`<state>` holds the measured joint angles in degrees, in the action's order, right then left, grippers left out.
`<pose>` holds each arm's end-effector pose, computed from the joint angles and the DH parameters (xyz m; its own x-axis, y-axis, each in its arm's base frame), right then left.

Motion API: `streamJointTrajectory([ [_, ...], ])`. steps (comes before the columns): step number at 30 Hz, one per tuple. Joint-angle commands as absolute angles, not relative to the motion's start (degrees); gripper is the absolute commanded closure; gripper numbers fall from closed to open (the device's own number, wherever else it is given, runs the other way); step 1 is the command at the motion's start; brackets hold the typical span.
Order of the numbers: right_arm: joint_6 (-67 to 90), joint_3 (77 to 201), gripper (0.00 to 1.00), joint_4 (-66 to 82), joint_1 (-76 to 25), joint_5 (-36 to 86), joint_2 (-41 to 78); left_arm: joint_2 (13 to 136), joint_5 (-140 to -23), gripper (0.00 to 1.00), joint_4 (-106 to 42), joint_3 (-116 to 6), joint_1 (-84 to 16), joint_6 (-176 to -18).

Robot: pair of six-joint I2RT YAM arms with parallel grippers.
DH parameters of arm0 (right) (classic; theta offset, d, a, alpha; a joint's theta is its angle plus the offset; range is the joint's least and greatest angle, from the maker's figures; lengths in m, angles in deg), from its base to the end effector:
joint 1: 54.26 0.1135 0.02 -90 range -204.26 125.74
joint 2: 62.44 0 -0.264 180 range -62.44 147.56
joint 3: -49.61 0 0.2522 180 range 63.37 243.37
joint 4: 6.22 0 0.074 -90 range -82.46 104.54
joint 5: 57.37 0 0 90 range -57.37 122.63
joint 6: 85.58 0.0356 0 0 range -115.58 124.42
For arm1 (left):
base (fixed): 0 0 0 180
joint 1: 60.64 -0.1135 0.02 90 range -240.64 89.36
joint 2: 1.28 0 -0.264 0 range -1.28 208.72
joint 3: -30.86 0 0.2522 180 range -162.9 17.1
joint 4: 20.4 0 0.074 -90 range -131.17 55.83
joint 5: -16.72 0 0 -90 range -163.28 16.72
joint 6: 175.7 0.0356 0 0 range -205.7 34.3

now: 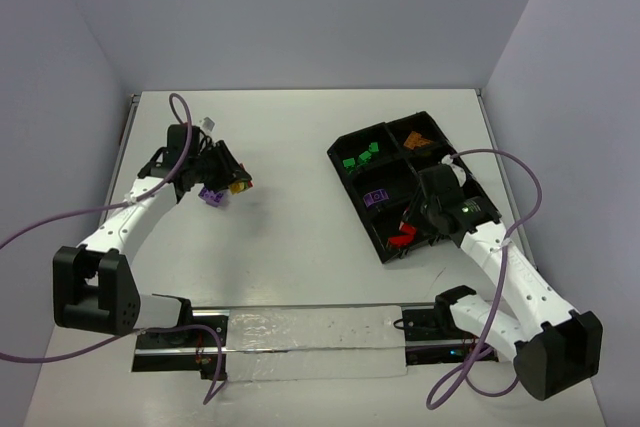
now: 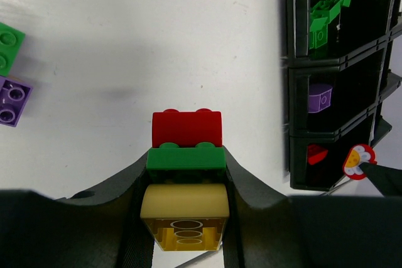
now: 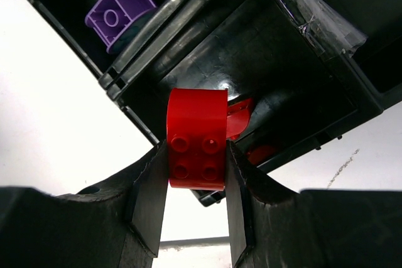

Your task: Sort the legos into containers by color

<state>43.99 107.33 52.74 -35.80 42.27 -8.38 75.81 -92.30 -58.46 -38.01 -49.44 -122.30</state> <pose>0.1715 0.0510 0.2536 -0.7424 0.4143 -0.5265 0.3258 0.9100 0.2565 0.2773 -0.0667 0.2570 -0.8104 -0.4142 -0.4144 -0.0979 0.7931 -0.6012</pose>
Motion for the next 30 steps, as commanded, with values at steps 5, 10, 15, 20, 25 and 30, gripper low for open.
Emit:
streamJointTrajectory([
  [5,44.58,105.52,0.93,49.61,-36.48,42.4,-6.58,74.43,-91.21,1.0,-58.75,-43.82,-49.21,-122.16],
  [10,44.24,105.44,0.88,48.72,-36.51,42.08,-5.19,73.97,-90.74,1.0,-60.0,-45.34,-49.26,-121.79],
  [15,44.35,104.78,0.87,47.8,-36.51,41.5,-4.99,73.78,-91.18,1.0,-60.09,-45.89,-49.21,-121.94],
  [20,44.89,103.94,0.49,47.53,-36.46,41.07,-4.87,73.82,-91.48,1.0,-59.65,-46.09,-49.21,-122.35],
  [25,44.39,105.49,0.35,48.12,-36.51,41.61,-5.16,73.92,-90.98,1.0,-60.03,-46.56,-49.21,-122.04],
  [30,42.92,108.9,0.35,49.46,-36.51,42.38,-5.04,73.95,-90.07,1.0,-60.62,-47.5,-49.25,-121.21],
])
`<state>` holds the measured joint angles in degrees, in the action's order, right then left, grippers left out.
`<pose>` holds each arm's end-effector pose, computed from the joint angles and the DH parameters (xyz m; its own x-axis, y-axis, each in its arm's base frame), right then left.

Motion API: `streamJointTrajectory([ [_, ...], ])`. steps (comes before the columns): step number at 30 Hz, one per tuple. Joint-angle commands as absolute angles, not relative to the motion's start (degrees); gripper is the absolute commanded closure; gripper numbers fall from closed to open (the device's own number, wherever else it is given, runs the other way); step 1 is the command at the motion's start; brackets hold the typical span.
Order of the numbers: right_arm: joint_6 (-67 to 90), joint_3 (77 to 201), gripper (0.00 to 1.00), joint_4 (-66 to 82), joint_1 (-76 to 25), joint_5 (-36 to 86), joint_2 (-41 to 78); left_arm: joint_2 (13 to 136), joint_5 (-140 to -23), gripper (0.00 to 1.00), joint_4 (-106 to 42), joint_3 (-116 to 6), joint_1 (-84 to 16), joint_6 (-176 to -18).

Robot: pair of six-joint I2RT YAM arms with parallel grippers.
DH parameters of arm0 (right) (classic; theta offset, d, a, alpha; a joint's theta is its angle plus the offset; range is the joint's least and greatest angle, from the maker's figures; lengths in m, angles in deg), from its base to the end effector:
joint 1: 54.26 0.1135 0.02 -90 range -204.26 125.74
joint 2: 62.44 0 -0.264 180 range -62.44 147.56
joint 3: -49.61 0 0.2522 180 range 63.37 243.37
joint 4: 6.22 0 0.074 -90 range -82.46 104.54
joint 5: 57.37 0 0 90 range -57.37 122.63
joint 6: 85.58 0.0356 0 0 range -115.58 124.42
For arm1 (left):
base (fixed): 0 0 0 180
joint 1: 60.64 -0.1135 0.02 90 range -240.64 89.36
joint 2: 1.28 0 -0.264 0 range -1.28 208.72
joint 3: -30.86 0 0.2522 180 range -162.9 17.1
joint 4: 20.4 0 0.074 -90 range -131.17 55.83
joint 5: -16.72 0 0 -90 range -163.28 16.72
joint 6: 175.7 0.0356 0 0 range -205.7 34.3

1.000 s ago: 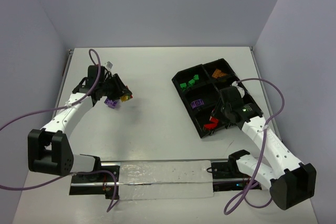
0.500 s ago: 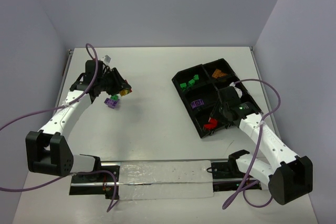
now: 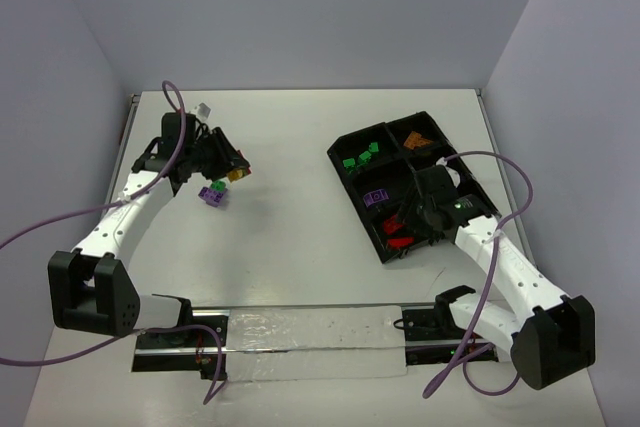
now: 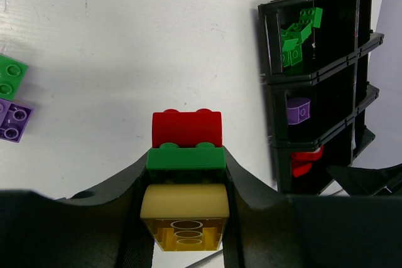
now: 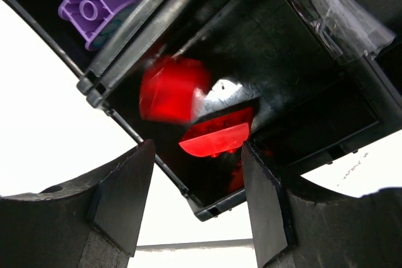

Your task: Sort the legos into containers by color

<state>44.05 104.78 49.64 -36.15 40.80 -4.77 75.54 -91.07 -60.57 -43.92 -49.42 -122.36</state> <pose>0.1803 0.0537 0.2326 -0.7743 0.4110 -0.4812 0.3337 0.9112 0.2414 0.2841 -0.0674 0.2891 -0.7718 -0.4265 -0.4716 -0.0668 0.7920 -0.6069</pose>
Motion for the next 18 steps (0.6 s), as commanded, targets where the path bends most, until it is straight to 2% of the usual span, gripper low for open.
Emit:
streamJointTrajectory([
  [1,41.98,109.48,0.35,49.55,-36.51,42.34,-5.13,74.09,-89.31,1.0,-61.51,-48.21,-49.26,-120.72],
  [6,37.44,112.06,0.36,47.94,-36.37,41.25,-5.87,75.09,-86.15,1.0,-65.27,-52.06,-49.21,-116.26],
  [13,33.16,114.59,0.36,40.47,-35.83,30.76,-5.68,74.76,-97.55,1.0,-62.43,-52.18,-49.21,-113.82],
  [18,31.16,119.54,0.37,37.21,-32.87,22.99,-1.12,74.28,-100.53,1.0,-59.16,-51.63,-49.21,-115.27],
])
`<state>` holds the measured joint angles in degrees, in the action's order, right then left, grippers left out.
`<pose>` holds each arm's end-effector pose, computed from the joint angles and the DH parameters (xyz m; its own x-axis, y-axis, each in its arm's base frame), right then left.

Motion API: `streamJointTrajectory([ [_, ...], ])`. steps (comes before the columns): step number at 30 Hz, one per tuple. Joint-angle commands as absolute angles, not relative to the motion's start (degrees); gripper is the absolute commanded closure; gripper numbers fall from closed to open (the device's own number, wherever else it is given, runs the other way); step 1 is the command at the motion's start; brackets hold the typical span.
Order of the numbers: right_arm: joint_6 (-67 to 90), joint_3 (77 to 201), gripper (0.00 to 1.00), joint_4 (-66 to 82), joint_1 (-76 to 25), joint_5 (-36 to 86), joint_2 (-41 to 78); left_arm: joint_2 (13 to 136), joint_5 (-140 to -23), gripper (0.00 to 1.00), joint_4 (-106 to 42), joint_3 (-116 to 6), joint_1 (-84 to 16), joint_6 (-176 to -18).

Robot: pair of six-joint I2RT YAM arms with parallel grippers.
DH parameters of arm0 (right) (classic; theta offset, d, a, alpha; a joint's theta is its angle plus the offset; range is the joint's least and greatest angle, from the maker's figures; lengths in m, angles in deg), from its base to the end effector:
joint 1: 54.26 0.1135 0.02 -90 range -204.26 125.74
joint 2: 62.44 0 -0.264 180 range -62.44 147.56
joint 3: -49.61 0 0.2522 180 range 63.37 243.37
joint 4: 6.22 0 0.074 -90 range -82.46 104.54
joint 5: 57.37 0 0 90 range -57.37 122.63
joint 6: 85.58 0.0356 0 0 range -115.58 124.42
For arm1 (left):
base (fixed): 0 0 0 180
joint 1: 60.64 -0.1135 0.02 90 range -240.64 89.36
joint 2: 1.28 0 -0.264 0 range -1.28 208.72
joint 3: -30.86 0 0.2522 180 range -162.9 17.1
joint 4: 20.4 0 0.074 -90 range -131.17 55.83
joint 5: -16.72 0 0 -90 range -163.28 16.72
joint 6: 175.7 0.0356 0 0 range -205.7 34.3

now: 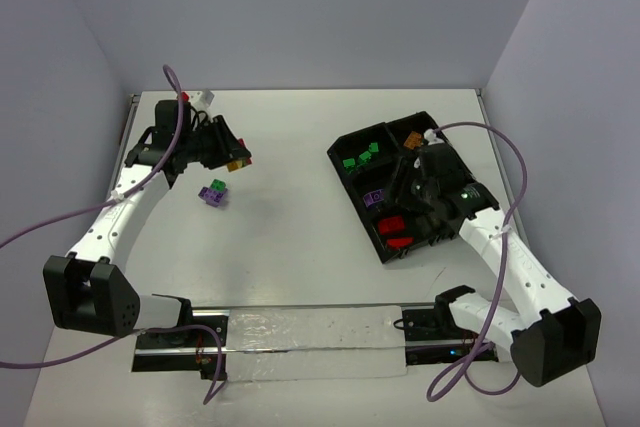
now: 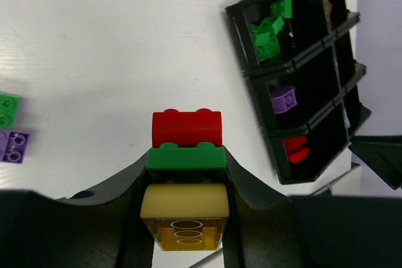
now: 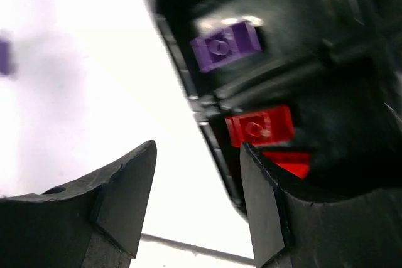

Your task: Sort the legos into containers by color

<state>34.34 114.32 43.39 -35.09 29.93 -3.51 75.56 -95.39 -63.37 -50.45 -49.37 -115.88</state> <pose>0.2013 0.0718 0.2892 -0.7466 0.2679 -0.6090 0.0142 0.9215 0.3881 0.2867 -0.0708 0.3236 -0.7640 -0.3227 -0.5587 0.0993 0.7968 -0.5960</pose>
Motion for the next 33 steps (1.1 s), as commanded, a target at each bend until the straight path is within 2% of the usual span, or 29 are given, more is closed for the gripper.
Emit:
streamJointTrajectory([
  [1,30.75,121.07,0.37,36.35,-32.07,21.65,0.11,74.31,-102.05,1.0,-58.62,-51.65,-49.21,-115.3],
  [6,31.41,128.84,0.37,30.8,-29.95,12.92,6.19,74.27,-118.06,1.0,-52.9,-50.17,-49.21,-116.4],
  [10,32.77,132.32,0.37,26.15,-29.83,4.16,10.2,74.49,-126.4,1.0,-47.2,-49.1,-49.21,-119.25],
  [15,32.69,135.3,0.37,23.42,-28.17,-0.77,12.01,74.54,-129.05,1.0,-42.47,-48.38,-49.21,-122.17],
  [25,29.38,137.29,0.37,26.44,-24.51,0.9,13.63,75.23,-130.19,1.0,-39.48,-47.72,-49.21,-124.99],
  [30,29.68,140.36,0.37,24.79,-23.69,-3.77,15.92,74.96,-134.19,1.0,-29.16,-44.8,-49.26,-130.6],
  [33,29.97,141.75,0.37,23.93,-23.34,-4.11,17.15,75.38,-135.13,1.0,-28.76,-45.35,-49.21,-130.81],
])
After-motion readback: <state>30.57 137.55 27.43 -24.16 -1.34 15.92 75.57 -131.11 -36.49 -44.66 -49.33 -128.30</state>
